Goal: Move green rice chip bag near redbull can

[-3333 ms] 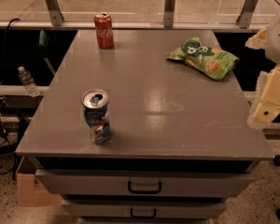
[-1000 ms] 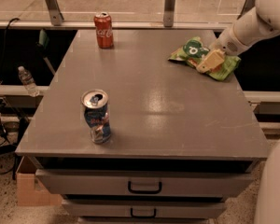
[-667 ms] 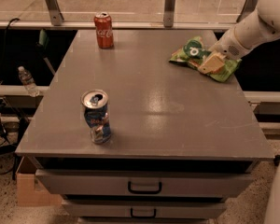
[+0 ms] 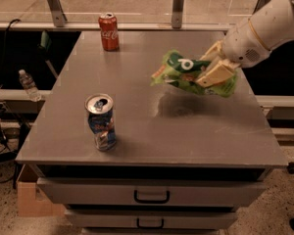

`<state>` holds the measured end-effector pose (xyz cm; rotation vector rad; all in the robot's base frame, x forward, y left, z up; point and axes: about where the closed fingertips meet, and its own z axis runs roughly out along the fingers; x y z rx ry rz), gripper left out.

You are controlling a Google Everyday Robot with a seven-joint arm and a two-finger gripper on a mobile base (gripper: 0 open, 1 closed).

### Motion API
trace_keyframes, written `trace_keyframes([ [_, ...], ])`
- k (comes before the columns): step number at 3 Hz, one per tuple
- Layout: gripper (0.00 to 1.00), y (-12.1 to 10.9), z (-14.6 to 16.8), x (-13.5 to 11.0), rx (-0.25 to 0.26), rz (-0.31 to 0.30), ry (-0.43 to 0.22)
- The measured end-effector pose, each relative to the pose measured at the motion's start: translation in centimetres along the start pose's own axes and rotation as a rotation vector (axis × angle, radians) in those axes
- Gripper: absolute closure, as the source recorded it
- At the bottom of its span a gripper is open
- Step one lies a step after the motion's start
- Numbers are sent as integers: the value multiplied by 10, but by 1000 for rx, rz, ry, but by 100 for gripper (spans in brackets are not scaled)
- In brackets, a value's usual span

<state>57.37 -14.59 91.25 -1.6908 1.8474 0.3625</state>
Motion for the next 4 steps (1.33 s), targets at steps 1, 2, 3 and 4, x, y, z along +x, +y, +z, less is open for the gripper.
trace_keyframes([
  [1, 100, 57, 1, -43, -77, -149, -14],
  [2, 100, 97, 15, -61, -134, -234, 2],
  [3, 100, 113, 25, -65, -157, -276, 14],
  [4, 100, 118, 32, -63, -167, -303, 26],
])
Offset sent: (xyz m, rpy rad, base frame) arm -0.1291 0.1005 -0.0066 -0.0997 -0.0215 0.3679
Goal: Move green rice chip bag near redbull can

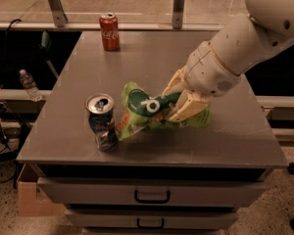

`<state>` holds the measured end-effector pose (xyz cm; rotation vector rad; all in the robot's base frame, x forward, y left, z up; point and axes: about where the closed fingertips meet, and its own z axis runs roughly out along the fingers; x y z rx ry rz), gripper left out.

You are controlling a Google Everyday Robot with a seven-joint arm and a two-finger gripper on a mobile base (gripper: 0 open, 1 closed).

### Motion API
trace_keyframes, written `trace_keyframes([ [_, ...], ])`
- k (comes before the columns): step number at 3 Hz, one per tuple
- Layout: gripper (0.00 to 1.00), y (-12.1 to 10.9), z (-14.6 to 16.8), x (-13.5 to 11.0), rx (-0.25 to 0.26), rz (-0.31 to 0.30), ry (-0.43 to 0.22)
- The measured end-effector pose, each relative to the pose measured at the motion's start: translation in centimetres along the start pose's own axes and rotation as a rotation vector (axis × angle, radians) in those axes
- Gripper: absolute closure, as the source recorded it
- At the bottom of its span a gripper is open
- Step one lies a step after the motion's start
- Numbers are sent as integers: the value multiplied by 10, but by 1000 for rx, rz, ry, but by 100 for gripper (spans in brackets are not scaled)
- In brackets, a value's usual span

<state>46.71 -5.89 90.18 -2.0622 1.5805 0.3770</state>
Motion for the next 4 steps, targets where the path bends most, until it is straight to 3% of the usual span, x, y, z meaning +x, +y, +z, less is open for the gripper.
trace_keyframes([
  [1, 82, 4, 6, 4, -9, -11, 18],
  [2, 53, 10, 8, 6, -17, -10, 32],
  [4, 5, 21, 2, -4, -7, 8, 44],
])
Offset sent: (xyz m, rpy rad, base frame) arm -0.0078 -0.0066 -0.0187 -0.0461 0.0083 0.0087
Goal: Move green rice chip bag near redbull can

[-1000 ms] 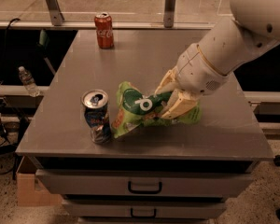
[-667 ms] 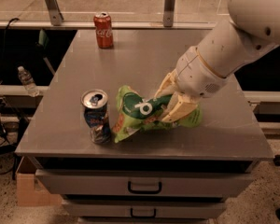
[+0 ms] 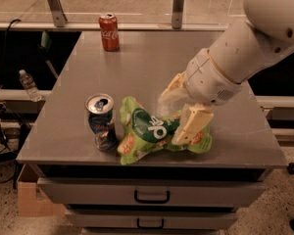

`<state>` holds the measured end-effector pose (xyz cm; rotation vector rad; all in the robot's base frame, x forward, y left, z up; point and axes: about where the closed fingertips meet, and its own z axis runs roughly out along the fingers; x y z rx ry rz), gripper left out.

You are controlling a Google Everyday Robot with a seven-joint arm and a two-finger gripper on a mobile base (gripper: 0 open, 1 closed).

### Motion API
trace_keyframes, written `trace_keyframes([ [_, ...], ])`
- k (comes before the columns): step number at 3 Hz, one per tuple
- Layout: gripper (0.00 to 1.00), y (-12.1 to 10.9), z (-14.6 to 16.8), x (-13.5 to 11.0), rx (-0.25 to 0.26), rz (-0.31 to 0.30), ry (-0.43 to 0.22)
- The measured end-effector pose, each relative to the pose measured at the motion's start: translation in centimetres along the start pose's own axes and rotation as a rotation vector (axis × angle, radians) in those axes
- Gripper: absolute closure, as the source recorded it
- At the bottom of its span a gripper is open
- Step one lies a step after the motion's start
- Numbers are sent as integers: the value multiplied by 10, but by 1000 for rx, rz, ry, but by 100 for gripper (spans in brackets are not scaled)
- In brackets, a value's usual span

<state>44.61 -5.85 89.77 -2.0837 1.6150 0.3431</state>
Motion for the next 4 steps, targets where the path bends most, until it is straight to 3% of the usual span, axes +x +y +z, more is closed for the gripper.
trace_keyframes([
  [1, 0, -4, -19, -7, 41, 40, -12],
  [2, 0, -21, -57, 1, 131, 102, -21],
  [3, 0, -47, -104, 27, 215, 158, -20],
  [4, 0, -63, -146, 19, 309, 137, -27],
])
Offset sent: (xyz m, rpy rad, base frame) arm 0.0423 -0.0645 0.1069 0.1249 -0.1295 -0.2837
